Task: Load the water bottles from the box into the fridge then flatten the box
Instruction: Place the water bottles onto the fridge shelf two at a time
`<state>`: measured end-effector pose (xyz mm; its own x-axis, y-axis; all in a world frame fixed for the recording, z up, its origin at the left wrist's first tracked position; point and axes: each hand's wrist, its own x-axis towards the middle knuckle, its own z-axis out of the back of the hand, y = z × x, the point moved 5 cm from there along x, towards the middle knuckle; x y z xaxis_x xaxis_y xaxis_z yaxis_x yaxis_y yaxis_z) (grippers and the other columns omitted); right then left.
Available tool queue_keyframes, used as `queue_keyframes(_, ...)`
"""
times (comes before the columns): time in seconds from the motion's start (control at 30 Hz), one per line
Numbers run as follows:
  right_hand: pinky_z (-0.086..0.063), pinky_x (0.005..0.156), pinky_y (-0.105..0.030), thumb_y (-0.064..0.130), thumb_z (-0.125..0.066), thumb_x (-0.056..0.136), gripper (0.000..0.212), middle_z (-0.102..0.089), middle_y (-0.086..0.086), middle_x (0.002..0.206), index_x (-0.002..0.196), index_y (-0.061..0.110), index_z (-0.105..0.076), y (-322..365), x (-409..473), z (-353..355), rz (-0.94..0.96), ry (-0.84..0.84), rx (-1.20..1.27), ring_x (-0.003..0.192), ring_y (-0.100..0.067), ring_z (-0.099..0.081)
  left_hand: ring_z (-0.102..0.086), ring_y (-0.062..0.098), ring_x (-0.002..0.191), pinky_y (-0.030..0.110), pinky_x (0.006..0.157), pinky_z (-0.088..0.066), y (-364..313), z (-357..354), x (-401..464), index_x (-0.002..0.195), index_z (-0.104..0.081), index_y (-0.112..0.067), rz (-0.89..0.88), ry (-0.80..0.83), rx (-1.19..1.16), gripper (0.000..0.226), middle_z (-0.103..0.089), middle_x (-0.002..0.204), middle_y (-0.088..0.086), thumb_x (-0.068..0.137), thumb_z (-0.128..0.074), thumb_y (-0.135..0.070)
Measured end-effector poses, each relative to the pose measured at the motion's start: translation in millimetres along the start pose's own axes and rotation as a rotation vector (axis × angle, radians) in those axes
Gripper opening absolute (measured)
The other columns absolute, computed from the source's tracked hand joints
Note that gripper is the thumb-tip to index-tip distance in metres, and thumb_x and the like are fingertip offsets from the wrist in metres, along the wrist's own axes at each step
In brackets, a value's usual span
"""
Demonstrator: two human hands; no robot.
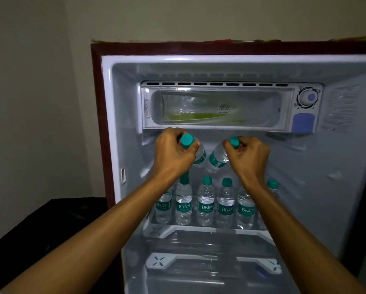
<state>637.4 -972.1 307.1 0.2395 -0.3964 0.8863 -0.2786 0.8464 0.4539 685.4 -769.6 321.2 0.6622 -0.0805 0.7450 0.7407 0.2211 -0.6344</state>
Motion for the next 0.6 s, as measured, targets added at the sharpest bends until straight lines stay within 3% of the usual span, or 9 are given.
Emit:
queue_keyframes(0.1, -0.041, 0.047, -0.024, 0.026, -0.073, 0.079, 0.031, -0.059, -0.003, 0.05, 0.055, 0.009, -0.063, -25.7, 11.5, -12.4, -0.052, 0.04, -0.044, 0.046, -0.019, -0.055, -0.07, 0.022, 0.074, 0.042, 0.064, -0.061, 18.9, -26.4, 13.5, 0.078, -0.058, -0.027, 0.04, 0.015, 0.015, 0.022, -0.067, 0.082, 0.003, 0.078, -0.079, -0.023)
queue_keyframes(0.27, -0.051, 0.052, -0.027, 0.03, -0.076, 0.076, 0.031, -0.064, -0.006, 0.056, 0.058, 0.007, -0.065, -70.3, 26.8, -40.0, -0.096, 0.159, -0.145, 0.049, -0.02, -0.057, -0.065, 0.016, 0.076, 0.031, 0.07, -0.059, 43.7, -70.8, 28.9, 0.09, -0.069, -0.005, 0.05, 0.111, 0.14, 0.022, -0.069, 0.086, 0.005, 0.078, -0.078, -0.02)
queue_keyframes(0.43, -0.041, 0.051, -0.021, 0.043, -0.078, 0.076, 0.038, -0.06, -0.003, 0.062, 0.065, 0.009, -0.063, -102.5, 34.7, -75.5, -0.318, 0.509, -0.33, 0.057, -0.015, -0.055, -0.07, 0.025, 0.08, 0.04, 0.068, -0.061, 87.4, -118.0, 50.3, 0.089, -0.068, -0.003, 0.259, 0.314, 0.177, 0.03, -0.07, 0.092, 0.012, 0.074, -0.082, -0.023)
queue_keyframes(0.53, -0.049, 0.053, -0.023, 0.047, -0.083, 0.067, 0.045, -0.068, -0.005, 0.073, 0.076, 0.006, -0.068, -120.1, 31.1, -94.5, -0.435, 0.614, -0.36, 0.064, -0.016, -0.063, -0.07, 0.025, 0.08, 0.039, 0.071, -0.062, 99.5, -136.0, 57.9, 0.095, -0.069, -0.001, 0.288, 0.452, 0.265, 0.032, -0.071, 0.095, 0.013, 0.076, -0.081, -0.023)
queue_keyframes(0.6, -0.046, 0.05, -0.022, 0.052, -0.084, 0.064, 0.05, -0.069, -0.006, 0.077, 0.08, 0.007, -0.067, -127.6, 24.7, -104.9, -0.456, 0.69, -0.4, 0.066, -0.016, -0.064, -0.071, 0.025, 0.076, 0.037, 0.067, -0.062, 105.9, -143.5, 60.1, 0.096, -0.066, -0.001, 0.309, 0.519, 0.304, 0.032, -0.069, 0.096, 0.014, 0.077, -0.081, -0.023)
